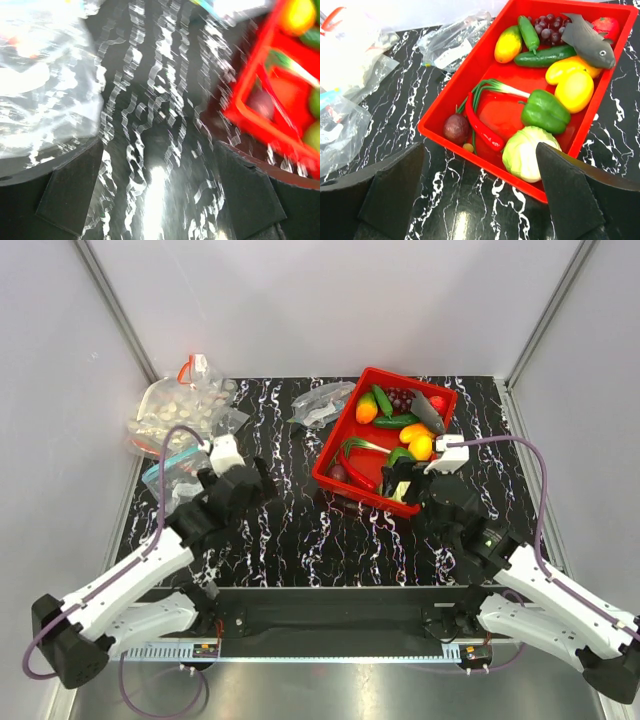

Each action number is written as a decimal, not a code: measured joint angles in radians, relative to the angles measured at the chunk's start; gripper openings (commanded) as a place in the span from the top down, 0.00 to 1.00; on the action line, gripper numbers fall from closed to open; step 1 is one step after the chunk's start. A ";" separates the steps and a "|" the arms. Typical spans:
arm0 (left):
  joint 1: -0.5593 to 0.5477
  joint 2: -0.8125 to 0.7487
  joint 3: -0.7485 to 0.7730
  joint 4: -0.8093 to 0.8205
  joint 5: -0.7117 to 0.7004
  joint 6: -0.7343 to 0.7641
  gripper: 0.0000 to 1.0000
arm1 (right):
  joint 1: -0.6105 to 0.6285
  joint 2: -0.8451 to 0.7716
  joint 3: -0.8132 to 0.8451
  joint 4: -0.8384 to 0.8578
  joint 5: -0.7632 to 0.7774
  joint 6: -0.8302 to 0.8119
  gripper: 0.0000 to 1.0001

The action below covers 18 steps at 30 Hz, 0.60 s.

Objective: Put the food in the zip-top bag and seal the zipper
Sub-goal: Pick up the zipper food storage bag at the center of the board.

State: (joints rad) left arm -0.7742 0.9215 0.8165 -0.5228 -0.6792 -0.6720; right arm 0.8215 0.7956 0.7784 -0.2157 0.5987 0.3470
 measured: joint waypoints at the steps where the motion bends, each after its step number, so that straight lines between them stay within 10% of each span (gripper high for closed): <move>1: 0.044 0.017 0.010 0.002 0.014 -0.003 0.01 | 0.000 0.000 -0.008 0.016 0.002 -0.003 0.00; 18: 0.763 0.392 0.246 -0.009 0.193 -0.251 0.01 | 0.000 0.130 -0.037 0.100 -0.177 -0.056 0.00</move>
State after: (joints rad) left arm -0.0113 1.3132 1.0626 -0.5320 -0.4862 -0.9226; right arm 0.8215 0.9253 0.7410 -0.1158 0.4221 0.2905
